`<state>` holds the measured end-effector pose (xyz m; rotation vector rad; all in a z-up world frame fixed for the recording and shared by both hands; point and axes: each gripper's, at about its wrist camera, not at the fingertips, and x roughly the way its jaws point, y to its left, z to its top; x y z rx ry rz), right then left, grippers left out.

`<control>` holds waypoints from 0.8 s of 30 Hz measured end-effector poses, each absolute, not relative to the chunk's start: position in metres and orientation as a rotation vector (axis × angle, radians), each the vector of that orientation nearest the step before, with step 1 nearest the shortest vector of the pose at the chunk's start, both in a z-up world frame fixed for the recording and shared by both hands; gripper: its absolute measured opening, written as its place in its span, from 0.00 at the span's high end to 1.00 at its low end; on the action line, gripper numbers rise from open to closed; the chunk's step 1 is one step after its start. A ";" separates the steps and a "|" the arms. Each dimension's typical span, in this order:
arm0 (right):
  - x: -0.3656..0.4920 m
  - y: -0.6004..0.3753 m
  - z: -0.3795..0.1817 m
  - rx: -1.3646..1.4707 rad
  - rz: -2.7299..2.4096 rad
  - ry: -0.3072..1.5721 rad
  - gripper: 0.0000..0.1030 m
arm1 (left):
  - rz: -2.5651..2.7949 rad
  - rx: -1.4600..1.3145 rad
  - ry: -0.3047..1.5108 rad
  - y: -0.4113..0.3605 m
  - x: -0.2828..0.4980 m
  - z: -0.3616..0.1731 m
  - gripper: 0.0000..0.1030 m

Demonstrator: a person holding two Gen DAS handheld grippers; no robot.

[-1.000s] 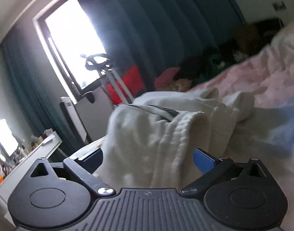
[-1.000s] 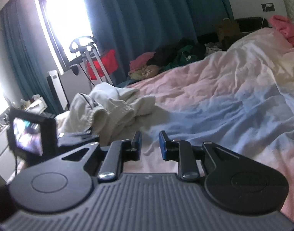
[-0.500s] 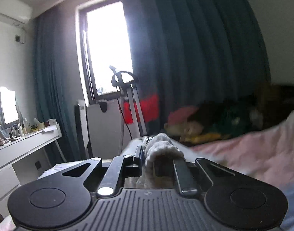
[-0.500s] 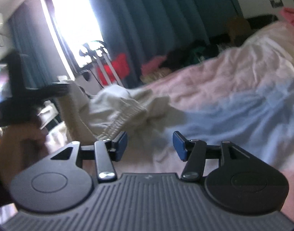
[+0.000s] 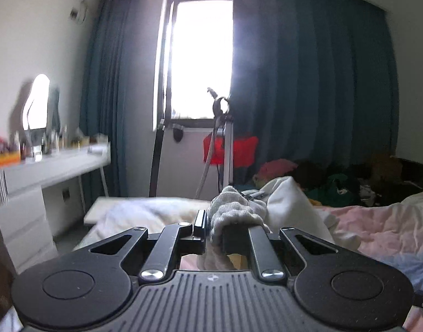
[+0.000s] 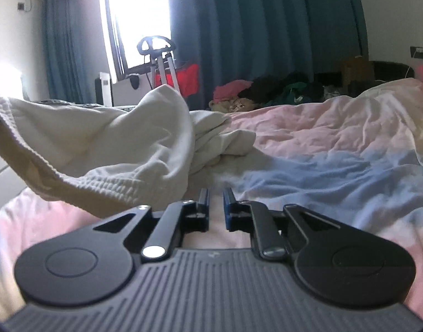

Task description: Fold clothes

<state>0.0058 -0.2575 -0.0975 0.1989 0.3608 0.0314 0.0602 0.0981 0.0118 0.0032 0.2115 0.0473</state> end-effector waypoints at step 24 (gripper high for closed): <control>0.113 -0.207 -0.154 0.323 0.199 0.506 0.58 | 0.052 -0.161 0.307 0.157 0.101 -0.019 0.89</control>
